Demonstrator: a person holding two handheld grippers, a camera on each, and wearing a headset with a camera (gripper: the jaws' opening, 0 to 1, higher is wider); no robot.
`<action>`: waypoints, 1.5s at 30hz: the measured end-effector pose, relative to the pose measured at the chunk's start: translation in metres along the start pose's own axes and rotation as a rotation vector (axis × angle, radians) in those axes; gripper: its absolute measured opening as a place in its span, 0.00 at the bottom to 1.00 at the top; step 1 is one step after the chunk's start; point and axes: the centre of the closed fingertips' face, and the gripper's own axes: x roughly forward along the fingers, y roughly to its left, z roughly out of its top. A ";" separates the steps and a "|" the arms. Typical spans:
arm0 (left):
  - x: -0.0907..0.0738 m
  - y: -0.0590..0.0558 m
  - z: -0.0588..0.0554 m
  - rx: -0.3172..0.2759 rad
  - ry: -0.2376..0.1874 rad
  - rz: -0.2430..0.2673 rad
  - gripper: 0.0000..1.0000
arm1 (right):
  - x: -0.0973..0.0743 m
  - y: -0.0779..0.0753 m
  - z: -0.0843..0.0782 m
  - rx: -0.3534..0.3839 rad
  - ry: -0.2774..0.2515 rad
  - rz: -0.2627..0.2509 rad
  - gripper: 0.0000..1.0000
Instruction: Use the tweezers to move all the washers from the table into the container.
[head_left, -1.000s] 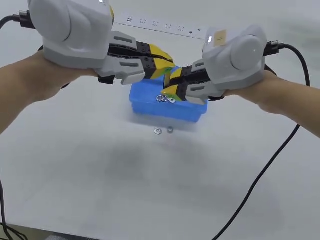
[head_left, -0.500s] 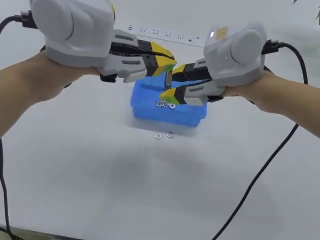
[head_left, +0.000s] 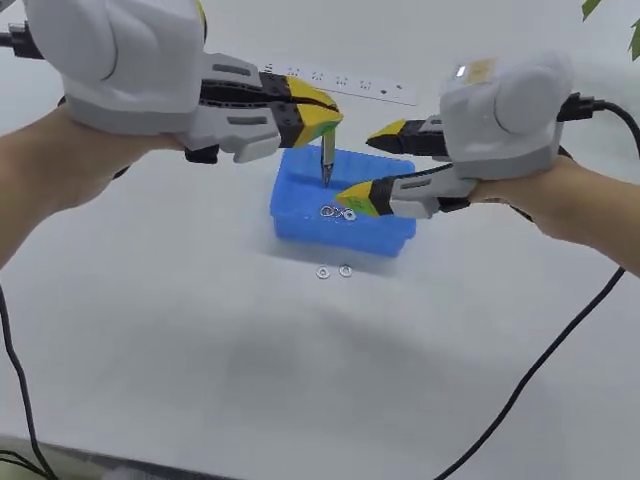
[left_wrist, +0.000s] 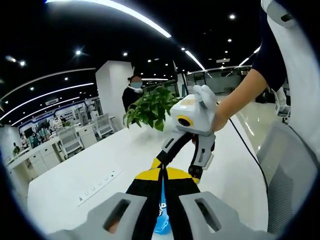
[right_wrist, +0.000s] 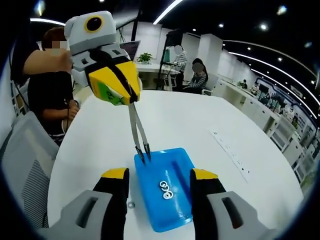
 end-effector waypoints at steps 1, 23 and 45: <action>0.000 -0.003 0.000 0.004 0.002 0.000 0.04 | -0.004 0.000 0.000 0.013 -0.008 -0.002 0.52; -0.002 -0.047 -0.028 -0.033 0.024 0.021 0.04 | -0.056 0.035 -0.054 0.119 0.005 -0.041 0.69; 0.006 -0.059 -0.059 -0.058 0.030 -0.002 0.04 | -0.061 0.067 -0.100 0.247 0.053 -0.035 0.76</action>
